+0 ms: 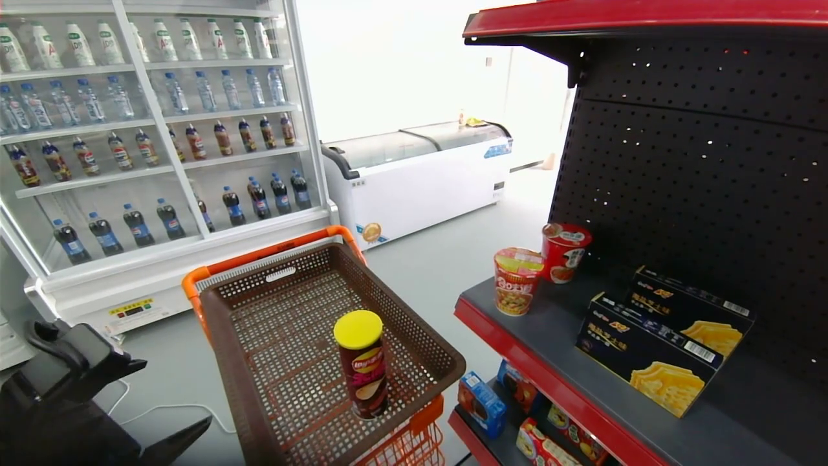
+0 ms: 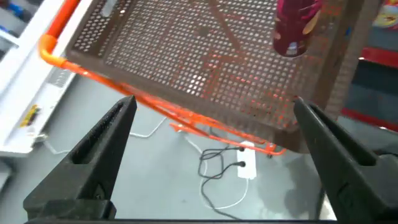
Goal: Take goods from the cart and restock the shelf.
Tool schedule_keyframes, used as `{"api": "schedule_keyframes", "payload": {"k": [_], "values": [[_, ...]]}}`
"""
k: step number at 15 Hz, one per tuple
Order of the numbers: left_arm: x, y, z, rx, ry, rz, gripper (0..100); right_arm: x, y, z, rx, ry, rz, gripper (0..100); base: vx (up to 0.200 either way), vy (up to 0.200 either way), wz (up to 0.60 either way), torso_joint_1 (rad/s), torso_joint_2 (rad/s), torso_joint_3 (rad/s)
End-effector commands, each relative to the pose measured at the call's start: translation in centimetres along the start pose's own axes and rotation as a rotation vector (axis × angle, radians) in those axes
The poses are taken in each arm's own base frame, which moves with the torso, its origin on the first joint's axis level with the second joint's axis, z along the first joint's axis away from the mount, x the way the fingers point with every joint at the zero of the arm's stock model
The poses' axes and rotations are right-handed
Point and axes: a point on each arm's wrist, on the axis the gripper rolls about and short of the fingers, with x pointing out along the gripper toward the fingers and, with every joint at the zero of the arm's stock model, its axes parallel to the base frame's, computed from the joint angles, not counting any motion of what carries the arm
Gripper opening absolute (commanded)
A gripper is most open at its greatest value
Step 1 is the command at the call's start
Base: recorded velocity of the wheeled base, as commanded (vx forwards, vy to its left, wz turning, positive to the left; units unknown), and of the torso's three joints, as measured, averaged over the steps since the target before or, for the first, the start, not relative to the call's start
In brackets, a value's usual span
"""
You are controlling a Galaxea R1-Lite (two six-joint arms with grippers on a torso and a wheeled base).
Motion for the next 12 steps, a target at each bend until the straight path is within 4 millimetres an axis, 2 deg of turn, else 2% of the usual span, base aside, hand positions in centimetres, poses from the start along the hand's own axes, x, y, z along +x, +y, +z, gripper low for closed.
{"api": "schedule_keyframes", "payload": {"k": [1, 6, 7, 8, 12], "values": [[2.8, 0.4, -1.5, -0.071, 0.067, -0.105, 100, 0.0, 0.0, 0.0, 0.0, 0.001, 0.0, 100, 0.0, 0.0, 0.0, 0.0, 0.0, 0.0], [6.2, 1.0, -1.1, -0.103, 0.003, -0.127, 100, 0.0, 0.0, 0.0, -0.002, 0.001, 0.0, 100, 0.0, 0.0, 0.0, 0.0, 0.0, 0.0], [6.8, 0.9, -0.9, -0.11, -0.01, -0.135, 100, 0.0, 0.0, 0.0, 0.0, 0.001, 0.0, 100, 0.0, 0.0, 0.0, 0.0, 0.0, 0.0], [8.4, 0.3, -0.8, -0.133, -0.019, -0.174, 100, 0.0, 0.0, 0.0, 0.0, 0.001, 0.0, 100, 0.0, 0.0, 0.0, 0.0, 0.0, 0.0], [10.2, -0.6, -0.6, -0.14, -0.003, -0.23, 100, 0.0, 0.0, 0.0, 0.0, 0.001, 0.0, 100, 0.0, 0.0, 0.0, 0.0, 0.0, 0.0]]}}
